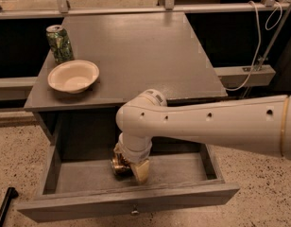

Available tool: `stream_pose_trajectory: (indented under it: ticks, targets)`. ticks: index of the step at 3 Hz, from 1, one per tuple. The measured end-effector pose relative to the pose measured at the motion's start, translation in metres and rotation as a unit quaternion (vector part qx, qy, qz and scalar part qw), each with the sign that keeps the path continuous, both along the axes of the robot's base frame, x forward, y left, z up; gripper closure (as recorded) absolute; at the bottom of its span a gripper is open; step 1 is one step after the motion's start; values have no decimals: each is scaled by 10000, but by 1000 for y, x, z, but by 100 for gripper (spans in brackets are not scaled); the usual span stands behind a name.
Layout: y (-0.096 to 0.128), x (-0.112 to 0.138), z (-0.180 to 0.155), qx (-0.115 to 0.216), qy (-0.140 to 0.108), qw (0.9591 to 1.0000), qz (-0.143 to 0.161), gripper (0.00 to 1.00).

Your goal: Pick orange can from top drawer and place on counter

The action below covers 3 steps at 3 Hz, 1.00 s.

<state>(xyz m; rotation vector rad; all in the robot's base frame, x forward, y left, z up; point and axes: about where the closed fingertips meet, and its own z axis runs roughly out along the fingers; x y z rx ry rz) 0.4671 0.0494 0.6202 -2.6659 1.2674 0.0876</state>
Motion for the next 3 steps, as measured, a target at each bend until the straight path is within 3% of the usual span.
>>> stream_pose_trajectory:
  ticks: [1, 2, 3]
  targets:
    - [5, 1, -12, -18, 101, 9999, -95, 22]
    - [7, 2, -9, 128, 172, 9996, -200, 45]
    - [5, 7, 37, 608, -42, 9980, -179, 76]
